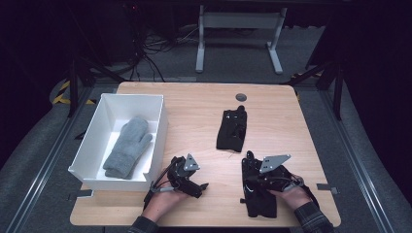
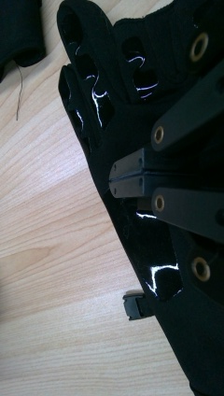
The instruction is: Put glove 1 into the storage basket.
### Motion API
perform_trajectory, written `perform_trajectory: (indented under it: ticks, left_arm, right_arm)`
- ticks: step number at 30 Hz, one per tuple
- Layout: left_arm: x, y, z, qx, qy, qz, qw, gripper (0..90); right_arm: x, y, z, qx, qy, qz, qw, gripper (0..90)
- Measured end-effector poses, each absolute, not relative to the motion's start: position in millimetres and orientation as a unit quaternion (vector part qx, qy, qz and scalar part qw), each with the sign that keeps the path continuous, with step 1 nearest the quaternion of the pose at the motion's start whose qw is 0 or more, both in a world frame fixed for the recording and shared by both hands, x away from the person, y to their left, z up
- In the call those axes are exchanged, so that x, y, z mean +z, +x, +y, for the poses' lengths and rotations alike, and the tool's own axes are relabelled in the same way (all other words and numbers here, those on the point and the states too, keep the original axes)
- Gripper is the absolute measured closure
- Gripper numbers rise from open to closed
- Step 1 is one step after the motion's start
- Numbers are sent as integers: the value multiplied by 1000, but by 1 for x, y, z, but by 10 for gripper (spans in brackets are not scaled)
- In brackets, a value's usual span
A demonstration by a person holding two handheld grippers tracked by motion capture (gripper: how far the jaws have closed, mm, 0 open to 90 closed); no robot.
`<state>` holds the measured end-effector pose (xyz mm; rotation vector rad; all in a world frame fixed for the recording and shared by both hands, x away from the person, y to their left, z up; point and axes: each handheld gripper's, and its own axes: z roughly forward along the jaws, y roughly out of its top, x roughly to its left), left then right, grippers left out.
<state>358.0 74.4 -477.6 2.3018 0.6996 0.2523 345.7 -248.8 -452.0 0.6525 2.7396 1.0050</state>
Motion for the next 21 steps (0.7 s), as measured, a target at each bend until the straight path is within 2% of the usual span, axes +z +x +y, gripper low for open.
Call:
perform_trajectory:
  ticks: [18,21]
  left_arm:
    - [-478,359,73,96,889,273,356,0]
    - [-478,359,73,96,889,273,356,0]
  right_arm:
    - [-453,346,-251,340,214,913,72,899]
    - [-450,347,-253,353,221,906,71,776]
